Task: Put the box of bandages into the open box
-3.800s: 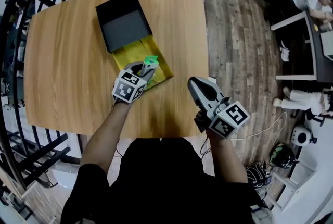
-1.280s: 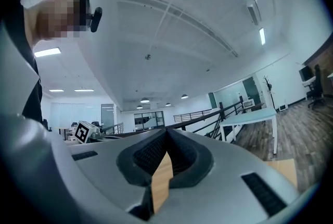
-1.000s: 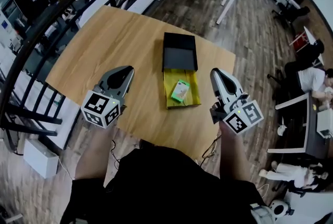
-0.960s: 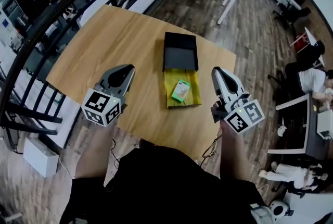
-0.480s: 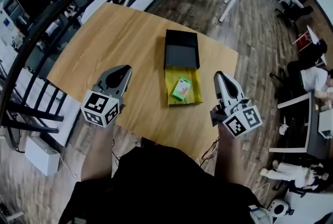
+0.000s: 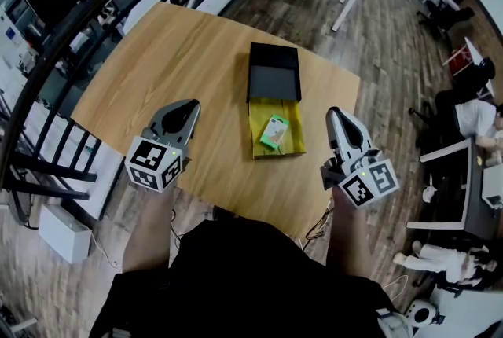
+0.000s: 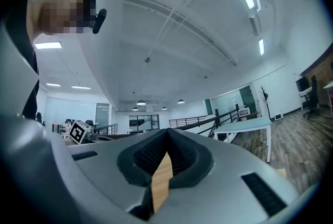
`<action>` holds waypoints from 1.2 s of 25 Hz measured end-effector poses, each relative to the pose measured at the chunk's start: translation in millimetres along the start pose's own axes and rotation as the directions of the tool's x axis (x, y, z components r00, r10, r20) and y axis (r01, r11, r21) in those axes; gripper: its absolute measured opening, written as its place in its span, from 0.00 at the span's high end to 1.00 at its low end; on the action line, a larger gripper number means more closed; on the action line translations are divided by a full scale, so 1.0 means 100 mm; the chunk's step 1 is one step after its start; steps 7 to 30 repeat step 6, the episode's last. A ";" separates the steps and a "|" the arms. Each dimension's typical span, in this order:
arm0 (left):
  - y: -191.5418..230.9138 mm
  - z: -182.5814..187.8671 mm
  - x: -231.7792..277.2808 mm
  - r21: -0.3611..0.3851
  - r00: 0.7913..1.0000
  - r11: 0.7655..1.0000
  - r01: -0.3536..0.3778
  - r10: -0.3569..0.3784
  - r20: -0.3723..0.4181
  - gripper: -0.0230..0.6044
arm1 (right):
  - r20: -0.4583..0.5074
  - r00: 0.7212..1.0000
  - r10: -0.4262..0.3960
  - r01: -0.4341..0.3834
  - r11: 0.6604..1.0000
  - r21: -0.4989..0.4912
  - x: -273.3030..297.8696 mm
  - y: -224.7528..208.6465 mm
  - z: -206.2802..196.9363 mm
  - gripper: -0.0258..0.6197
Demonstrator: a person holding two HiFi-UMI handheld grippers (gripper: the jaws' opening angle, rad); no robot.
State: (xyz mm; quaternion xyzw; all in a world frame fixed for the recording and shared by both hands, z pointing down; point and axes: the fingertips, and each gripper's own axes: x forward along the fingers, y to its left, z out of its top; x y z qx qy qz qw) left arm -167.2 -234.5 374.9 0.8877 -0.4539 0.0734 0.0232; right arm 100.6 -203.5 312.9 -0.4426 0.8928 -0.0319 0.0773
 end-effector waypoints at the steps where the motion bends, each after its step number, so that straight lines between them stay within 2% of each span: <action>1: 0.00 -0.01 -0.01 -0.001 1.000 1.000 -0.001 0.001 -0.002 0.93 | -0.001 1.000 0.001 -0.001 1.000 0.003 0.00 0.00 -0.01 0.91; 30: -0.02 -0.07 -0.01 -0.002 1.000 1.000 -0.004 0.004 -0.018 0.93 | -0.008 1.000 0.010 -0.009 1.000 0.018 -0.01 0.03 -0.06 0.91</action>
